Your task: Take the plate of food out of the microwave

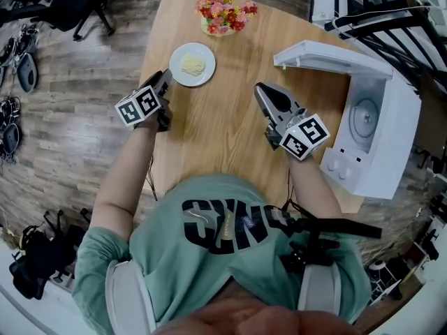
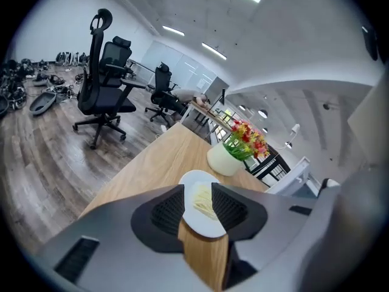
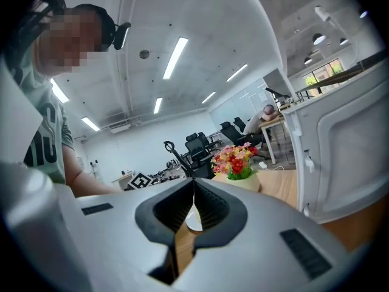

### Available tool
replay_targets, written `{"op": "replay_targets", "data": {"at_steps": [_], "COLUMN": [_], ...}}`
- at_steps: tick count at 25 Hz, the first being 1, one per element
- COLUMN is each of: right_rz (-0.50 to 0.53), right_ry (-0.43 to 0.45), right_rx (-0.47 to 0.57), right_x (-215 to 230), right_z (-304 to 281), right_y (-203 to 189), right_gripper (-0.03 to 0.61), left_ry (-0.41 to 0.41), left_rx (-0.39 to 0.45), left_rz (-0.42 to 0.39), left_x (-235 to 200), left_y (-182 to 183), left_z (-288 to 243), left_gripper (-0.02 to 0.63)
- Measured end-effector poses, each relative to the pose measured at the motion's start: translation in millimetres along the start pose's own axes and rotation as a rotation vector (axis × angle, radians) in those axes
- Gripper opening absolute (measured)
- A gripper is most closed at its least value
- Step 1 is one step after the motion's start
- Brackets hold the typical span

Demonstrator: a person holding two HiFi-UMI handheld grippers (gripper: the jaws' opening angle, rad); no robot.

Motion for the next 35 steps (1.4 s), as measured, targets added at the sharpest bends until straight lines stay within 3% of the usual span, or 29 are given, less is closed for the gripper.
{"op": "replay_targets", "data": {"at_steps": [4,8,14,25,29,35], "right_rz": [-0.005,0.008,0.036,0.054,0.053,0.046], "right_ry": [0.001,-0.004,-0.031,-0.152,-0.220,-0.341], "right_rx": [0.013,0.027,0.044,0.091,0.115,0.135], "right_x": [-15.2,-37.0,-78.9,-153.4,-171.6,-187.1], "right_z": [3.7,14.2,32.7,69.9,89.7,145.3], "right_y": [12.5,25.1,34.7,37.2,36.7,30.3], "right_gripper": [0.006,0.006,0.006,0.006,0.006,0.006], "left_ry": [-0.109,-0.189,-0.383,-0.599,-0.685,-0.833], "left_rx": [0.074,0.163,0.228,0.205,0.152,0.063], "left_rz": [0.005,-0.001,-0.045,-0.206,-0.290,-0.346], "left_x": [11.8,22.6,46.4,67.2,81.5,116.0], "left_y": [8.2,13.8,15.7,34.2,39.0,23.3], "left_z": [36.6,75.4,137.1,229.3,237.2,222.8], "left_gripper": [0.140,0.005,0.005,0.004,0.003,0.003]}}
Point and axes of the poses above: the fingertips, and each gripper's own axes: z backward along the fingers, x to its right, y out of its top, the point moved 8 cm from there along z, backward along the fingers, and after that the axes turned 6 degrees about -y, right-handed, at the moved point
